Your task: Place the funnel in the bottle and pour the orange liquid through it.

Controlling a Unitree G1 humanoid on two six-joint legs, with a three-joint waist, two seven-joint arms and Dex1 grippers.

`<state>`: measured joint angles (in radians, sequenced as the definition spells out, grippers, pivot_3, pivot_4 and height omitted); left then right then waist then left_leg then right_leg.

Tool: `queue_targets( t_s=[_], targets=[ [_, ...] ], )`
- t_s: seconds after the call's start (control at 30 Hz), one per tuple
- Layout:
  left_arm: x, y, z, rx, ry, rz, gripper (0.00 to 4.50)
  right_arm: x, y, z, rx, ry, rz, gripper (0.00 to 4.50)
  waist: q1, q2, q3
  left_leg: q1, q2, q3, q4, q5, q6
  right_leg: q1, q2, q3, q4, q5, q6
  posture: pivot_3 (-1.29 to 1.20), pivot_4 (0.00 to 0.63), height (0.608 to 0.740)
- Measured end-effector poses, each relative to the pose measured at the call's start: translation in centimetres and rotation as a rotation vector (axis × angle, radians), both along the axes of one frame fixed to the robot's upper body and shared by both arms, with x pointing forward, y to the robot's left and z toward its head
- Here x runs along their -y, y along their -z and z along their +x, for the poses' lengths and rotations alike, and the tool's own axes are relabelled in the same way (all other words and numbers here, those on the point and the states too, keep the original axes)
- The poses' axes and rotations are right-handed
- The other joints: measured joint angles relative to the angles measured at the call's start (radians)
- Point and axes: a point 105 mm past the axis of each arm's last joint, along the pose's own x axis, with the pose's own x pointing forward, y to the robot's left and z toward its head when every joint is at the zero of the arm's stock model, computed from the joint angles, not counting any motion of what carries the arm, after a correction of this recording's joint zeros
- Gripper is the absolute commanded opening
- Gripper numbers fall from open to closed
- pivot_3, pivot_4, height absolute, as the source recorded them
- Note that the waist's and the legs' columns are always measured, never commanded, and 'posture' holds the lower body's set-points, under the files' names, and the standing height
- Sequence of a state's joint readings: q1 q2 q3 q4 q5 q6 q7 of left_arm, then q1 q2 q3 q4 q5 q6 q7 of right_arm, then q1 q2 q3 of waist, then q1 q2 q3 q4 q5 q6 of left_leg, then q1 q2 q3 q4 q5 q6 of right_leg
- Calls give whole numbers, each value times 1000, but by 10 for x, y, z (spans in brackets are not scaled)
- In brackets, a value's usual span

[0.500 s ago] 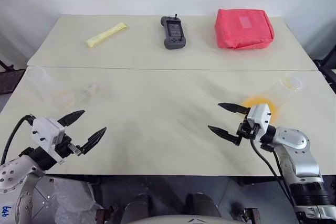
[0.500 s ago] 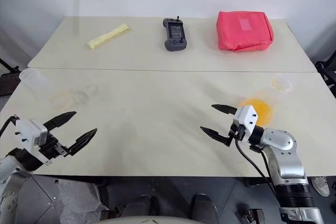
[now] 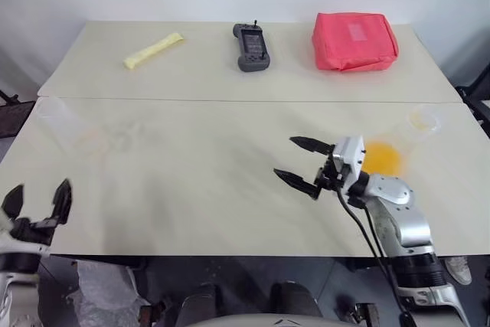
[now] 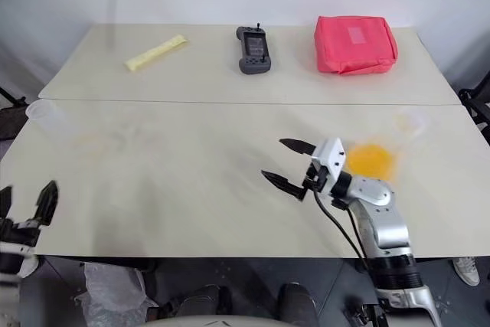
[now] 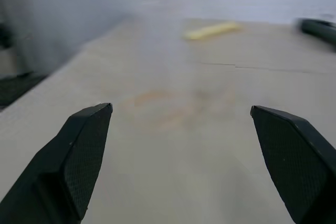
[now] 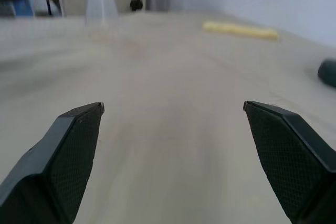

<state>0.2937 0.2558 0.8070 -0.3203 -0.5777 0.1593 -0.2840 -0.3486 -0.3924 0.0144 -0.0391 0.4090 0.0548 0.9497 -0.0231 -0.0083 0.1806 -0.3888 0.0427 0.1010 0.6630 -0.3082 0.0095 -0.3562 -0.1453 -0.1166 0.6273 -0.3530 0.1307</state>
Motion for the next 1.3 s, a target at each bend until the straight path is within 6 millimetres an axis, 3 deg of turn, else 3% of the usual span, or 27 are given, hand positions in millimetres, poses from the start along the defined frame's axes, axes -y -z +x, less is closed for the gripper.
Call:
queue_targets(
  t_s=[0.1,0.17,0.23,0.33,0.5,0.67,0.9,1.0,1.17,1.3],
  targets=[
    [-4,10,-5,-11,-53,-50,4500,-13,-6,0,8,-23,25,4477,14,-2,-1,0,-1,0,1,-1,1,0,-1,0,0,0,0,0,150,740],
    [2,11,3,-26,-17,-51,4500,-13,-6,1,8,-19,27,4477,24,-2,-1,0,-2,0,1,-1,1,-1,-1,1,-1,0,0,0,150,740],
    [6,5,17,-35,25,-45,4500,-13,-7,1,10,-17,26,4477,26,-2,-1,-1,-3,-1,1,-1,2,-1,-2,1,0,0,0,0,150,740],
    [9,-19,47,-33,83,-3,4500,-13,-7,1,11,-16,21,4477,22,-2,-1,-1,-3,-1,1,-1,1,-1,-1,1,1,0,0,0,150,740],
    [-5,-59,92,-49,72,22,4500,-12,-7,2,11,-11,19,4477,12,-2,-1,-1,-2,2,-1,0,0,-3,0,0,1,0,0,0,150,740],
    [-5,-70,131,-115,120,19,4500,-14,-7,2,10,-6,31,4477,8,-2,-1,-1,-2,3,-1,0,-1,-4,1,-1,2,0,0,0,150,740],
    [-13,-63,154,-171,123,16,4500,-16,-8,1,9,2,43,4477,-3,-3,0,-2,-2,4,-2,-1,-2,-5,2,-2,2,0,0,0,150,740],
    [-15,-70,159,-168,127,51,3891,-16,-8,-2,7,8,46,4500,-4,-3,0,-1,-1,4,-2,-1,-2,-5,2,-1,2,0,0,0,150,740],
    [-15,-69,160,-161,131,91,2348,-15,-6,-4,4,21,50,4500,-4,-4,0,-1,-1,4,-1,-1,-2,-5,2,-1,2,0,0,0,150,740],
    [-17,-74,151,-126,159,112,2321,-13,-1,-7,-10,32,51,4500,-5,-5,0,-2,0,5,-2,-1,-2,-6,2,-1,2,0,0,0,150,740]
  ],
)
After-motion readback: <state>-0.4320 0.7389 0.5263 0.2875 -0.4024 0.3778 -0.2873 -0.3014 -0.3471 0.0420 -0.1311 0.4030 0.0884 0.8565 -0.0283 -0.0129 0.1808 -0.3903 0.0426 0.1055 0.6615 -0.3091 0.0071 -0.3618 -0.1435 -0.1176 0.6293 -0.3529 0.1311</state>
